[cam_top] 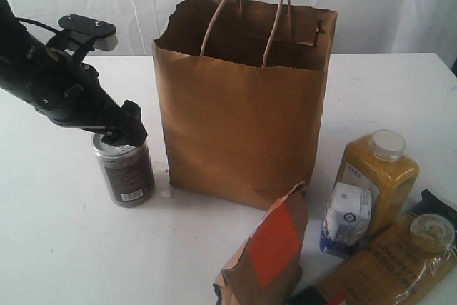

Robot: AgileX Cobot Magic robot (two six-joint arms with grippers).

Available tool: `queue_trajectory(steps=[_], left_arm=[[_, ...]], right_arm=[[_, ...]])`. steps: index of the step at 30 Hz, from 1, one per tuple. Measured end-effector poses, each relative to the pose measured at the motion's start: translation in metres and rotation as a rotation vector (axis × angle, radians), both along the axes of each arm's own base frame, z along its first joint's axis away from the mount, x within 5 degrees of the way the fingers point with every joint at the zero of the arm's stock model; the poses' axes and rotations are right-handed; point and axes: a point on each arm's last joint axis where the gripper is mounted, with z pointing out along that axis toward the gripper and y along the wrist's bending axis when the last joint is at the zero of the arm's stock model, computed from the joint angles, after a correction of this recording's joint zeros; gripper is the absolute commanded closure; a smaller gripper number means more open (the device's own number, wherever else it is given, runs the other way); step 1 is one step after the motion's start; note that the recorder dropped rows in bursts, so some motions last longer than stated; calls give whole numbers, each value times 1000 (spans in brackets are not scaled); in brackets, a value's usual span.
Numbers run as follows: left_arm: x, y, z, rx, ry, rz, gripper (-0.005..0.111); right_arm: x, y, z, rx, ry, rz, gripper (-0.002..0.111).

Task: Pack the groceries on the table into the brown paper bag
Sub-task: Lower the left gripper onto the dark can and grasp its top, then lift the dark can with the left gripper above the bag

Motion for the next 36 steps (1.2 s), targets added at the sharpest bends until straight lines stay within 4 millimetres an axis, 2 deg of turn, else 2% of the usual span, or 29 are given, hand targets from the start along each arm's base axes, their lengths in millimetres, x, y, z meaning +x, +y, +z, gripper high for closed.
queue_trajectory(steps=[13, 17, 19, 21, 27, 33, 36], left_arm=[[14, -4, -26, 57, 63, 4, 4], [18, -5, -34, 61, 63, 8, 9], [20, -6, -36, 60, 59, 10, 19], [23, -7, -38, 56, 47, 13, 34], [24, -8, -39, 52, 41, 13, 104], [20, -6, -37, 73, 69, -5, 107], [12, -1, -29, 116, 75, -31, 107]], right_arm=[[0, 0, 0, 0, 0, 0, 108], [0, 0, 0, 0, 0, 0, 108], [0, 0, 0, 0, 0, 0, 108], [0, 0, 0, 0, 0, 0, 108], [0, 0, 0, 0, 0, 0, 108], [0, 0, 0, 0, 0, 0, 108], [0, 0, 0, 0, 0, 0, 108]])
